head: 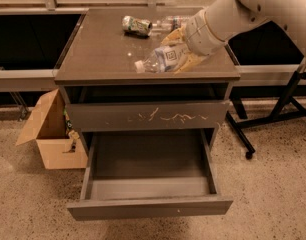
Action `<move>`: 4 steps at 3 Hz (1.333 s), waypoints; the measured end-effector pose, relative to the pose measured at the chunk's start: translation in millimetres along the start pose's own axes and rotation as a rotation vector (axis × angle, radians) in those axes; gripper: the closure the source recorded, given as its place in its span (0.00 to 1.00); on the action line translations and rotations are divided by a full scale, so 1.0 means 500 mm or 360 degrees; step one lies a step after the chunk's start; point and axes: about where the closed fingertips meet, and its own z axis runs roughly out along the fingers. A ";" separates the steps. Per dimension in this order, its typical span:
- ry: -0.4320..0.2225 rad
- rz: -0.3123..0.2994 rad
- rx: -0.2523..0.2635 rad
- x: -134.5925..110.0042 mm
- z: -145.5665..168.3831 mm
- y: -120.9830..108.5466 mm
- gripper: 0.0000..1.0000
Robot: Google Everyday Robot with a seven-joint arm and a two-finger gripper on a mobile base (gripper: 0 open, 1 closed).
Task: Pick blue plastic bottle from middle drawer and place on counter
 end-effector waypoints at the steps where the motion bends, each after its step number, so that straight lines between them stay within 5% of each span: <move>1: 0.0015 0.0012 0.0041 0.012 0.009 -0.015 1.00; 4: 0.0079 0.0227 0.0444 0.172 0.069 -0.203 1.00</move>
Offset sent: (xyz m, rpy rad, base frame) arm 0.1217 -0.0238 0.0233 0.1018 -0.2019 -0.2032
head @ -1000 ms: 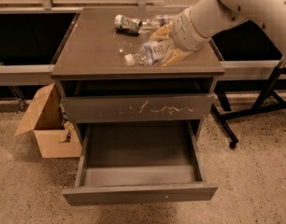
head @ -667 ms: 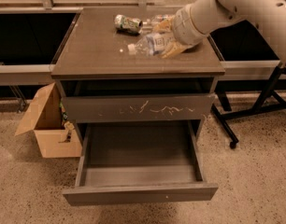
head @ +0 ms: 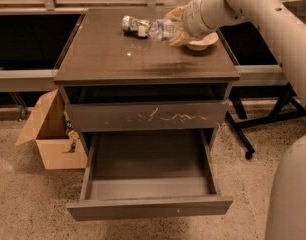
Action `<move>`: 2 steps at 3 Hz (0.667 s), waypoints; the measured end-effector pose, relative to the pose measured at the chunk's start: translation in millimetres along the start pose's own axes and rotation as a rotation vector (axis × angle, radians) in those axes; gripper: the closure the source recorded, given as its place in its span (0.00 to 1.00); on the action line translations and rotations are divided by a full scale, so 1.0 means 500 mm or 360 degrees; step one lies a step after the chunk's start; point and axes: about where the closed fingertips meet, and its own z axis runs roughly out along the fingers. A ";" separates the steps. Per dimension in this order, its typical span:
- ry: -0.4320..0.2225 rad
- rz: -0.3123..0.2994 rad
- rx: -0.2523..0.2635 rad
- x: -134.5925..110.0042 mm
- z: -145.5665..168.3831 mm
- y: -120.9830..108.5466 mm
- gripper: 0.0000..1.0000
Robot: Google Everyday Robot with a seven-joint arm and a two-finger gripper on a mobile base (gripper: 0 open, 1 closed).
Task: Pick blue plastic bottle from middle drawer and place on counter
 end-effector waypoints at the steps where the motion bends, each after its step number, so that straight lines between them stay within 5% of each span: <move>1: -0.0029 0.0085 0.0076 0.017 0.034 -0.033 1.00; 2: -0.0029 0.0084 0.0076 0.016 0.034 -0.033 1.00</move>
Offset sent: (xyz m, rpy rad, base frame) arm 0.0201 0.0034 -0.0006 0.0531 -0.0053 -0.0282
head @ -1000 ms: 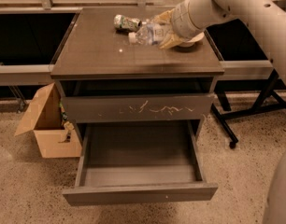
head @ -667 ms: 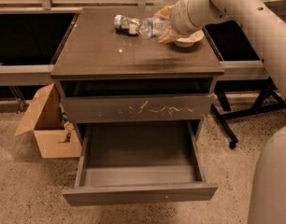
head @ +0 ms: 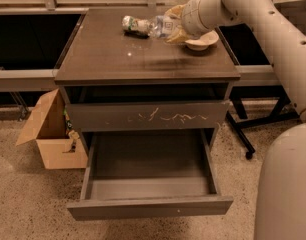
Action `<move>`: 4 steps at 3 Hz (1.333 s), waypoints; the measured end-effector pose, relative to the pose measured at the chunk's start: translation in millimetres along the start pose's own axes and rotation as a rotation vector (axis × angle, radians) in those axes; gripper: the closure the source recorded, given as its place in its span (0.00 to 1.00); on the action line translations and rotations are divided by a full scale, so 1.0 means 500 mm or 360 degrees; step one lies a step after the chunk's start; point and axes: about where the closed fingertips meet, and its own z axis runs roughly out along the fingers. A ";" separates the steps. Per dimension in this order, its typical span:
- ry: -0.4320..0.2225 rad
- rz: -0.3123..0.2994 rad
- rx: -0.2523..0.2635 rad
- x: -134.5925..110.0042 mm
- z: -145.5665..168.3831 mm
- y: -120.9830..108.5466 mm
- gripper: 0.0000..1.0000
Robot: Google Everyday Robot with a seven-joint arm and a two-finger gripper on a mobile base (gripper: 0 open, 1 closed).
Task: Pick blue plastic bottle from middle drawer and place on counter
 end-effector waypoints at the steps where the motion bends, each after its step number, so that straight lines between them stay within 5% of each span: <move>1: -0.0050 -0.0013 0.0016 -0.035 0.067 -0.024 1.00; 3: -0.0167 0.0028 0.0029 -0.097 0.170 -0.050 1.00; 4: -0.0229 0.0115 -0.0005 -0.109 0.215 -0.037 0.86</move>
Offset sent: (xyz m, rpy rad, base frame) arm 0.0568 0.0877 0.0141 0.0745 -0.0523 0.0488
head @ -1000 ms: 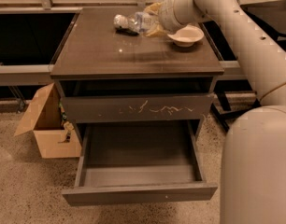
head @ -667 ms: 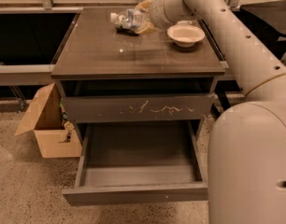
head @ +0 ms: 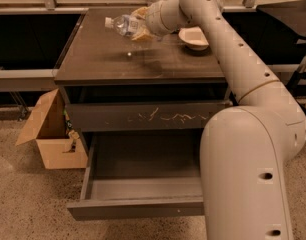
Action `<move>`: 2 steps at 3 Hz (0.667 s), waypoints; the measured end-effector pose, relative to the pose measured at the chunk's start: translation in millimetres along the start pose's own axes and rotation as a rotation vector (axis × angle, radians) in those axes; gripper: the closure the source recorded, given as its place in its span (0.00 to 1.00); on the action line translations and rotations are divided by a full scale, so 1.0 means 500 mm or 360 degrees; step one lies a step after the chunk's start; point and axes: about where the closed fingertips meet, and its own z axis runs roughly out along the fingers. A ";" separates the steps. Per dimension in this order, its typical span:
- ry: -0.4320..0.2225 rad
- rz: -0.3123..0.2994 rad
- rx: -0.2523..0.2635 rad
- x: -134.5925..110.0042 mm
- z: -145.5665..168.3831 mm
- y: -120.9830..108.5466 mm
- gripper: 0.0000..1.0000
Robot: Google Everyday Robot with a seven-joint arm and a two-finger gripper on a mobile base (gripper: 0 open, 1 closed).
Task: Pick blue plastic bottle from middle drawer and place on counter
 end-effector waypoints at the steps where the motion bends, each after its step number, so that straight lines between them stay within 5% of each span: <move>1: -0.0036 0.0065 -0.0036 -0.003 0.029 0.011 0.70; 2: -0.0053 0.0110 -0.0068 -0.001 0.045 0.020 0.47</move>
Offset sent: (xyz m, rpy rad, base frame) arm 0.0125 0.0147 -0.0174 0.0571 0.1083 0.0106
